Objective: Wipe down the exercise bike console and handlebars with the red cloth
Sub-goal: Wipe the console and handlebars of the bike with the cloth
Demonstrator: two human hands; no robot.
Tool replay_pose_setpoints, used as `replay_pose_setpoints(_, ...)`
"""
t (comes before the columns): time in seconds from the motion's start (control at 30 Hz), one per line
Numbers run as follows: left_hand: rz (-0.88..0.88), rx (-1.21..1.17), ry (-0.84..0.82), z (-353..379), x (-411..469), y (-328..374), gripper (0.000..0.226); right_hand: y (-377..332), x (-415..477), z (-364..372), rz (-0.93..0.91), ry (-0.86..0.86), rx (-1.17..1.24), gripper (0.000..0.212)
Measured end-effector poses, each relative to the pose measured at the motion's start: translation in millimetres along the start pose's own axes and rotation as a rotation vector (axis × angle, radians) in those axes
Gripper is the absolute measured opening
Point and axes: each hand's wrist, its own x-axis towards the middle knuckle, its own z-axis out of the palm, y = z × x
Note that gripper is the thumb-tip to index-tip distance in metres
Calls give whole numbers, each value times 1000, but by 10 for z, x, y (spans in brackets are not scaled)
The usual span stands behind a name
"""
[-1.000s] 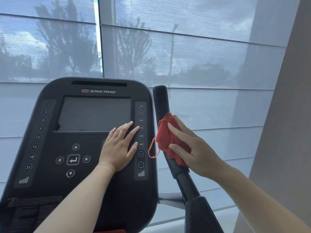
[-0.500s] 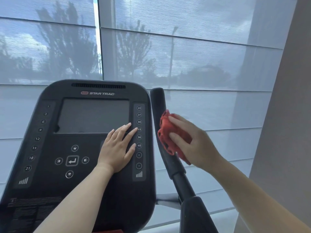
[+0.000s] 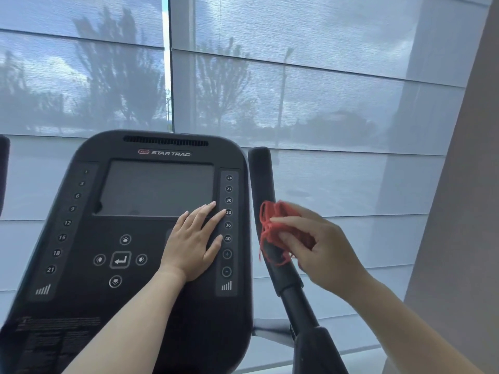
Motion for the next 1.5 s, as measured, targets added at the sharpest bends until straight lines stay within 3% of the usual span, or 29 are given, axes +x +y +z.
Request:
replay_pose_setpoints(0.23, -2, -14, 5, -9, -6, 13, 56, 37, -36, 146, 6, -108, -71, 29)
replay_pose_setpoints(0.43, 1, -9, 4, -16, -7, 8, 56, -19, 240, -55, 20, 95, 104, 26)
replay_pose_setpoints(0.57, 6, -6, 1, -22, -2, 14, 56, -126, 605, -77, -71, 239, 55, 36)
replay_pose_setpoints(0.7, 7, 2, -5, -15, -7, 2, 56, -92, 655, 167, -63, 28, 10, 60)
replay_pose_setpoints(1.0, 12, 1, 16, 11, -1, -5, 56, 28, 338, 213, -37, -104, -134, 62)
replay_pose_setpoints(1.33, 13, 13, 17, 13, 0, -7, 56, 90, -164, -5, 71, -328, -156, 42)
replay_pose_setpoints(1.5, 15, 14, 19, 29, 5, -18, 56, -45, -210, -156, 0, -341, -173, 34)
